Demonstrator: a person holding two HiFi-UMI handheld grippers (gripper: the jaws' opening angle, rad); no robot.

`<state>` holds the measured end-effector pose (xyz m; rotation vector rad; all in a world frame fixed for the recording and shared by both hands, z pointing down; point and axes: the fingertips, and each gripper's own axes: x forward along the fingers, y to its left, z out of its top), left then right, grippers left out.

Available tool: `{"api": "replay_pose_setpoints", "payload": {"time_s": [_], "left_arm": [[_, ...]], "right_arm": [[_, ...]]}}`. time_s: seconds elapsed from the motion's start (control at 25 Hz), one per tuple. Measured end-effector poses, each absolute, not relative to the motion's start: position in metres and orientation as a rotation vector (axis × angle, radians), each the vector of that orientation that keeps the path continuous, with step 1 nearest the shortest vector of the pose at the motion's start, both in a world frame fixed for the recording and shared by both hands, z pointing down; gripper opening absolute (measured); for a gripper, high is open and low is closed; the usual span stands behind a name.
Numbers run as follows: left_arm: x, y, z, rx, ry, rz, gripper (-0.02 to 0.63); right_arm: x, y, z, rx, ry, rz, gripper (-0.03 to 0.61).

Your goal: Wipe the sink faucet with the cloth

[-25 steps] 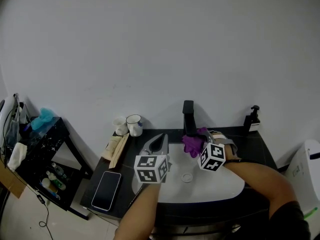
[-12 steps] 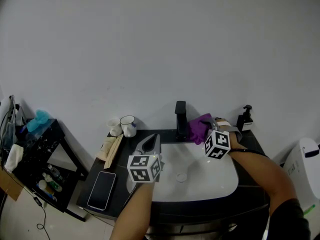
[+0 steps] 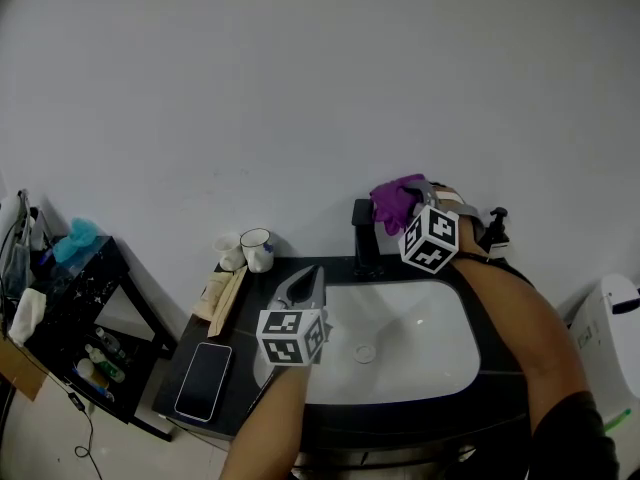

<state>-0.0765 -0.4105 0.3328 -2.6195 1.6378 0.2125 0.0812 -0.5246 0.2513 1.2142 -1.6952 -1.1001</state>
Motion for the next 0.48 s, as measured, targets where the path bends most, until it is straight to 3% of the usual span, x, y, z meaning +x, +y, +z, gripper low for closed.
{"api": "replay_pose_setpoints", "payload": {"time_s": [0.48], "left_arm": [[-0.077, -0.411, 0.333, -2.616, 1.639, 0.212, 0.018]], "right_arm": [[0.092, -0.524, 0.356, 1.000, -1.561, -1.047, 0.072]]}}
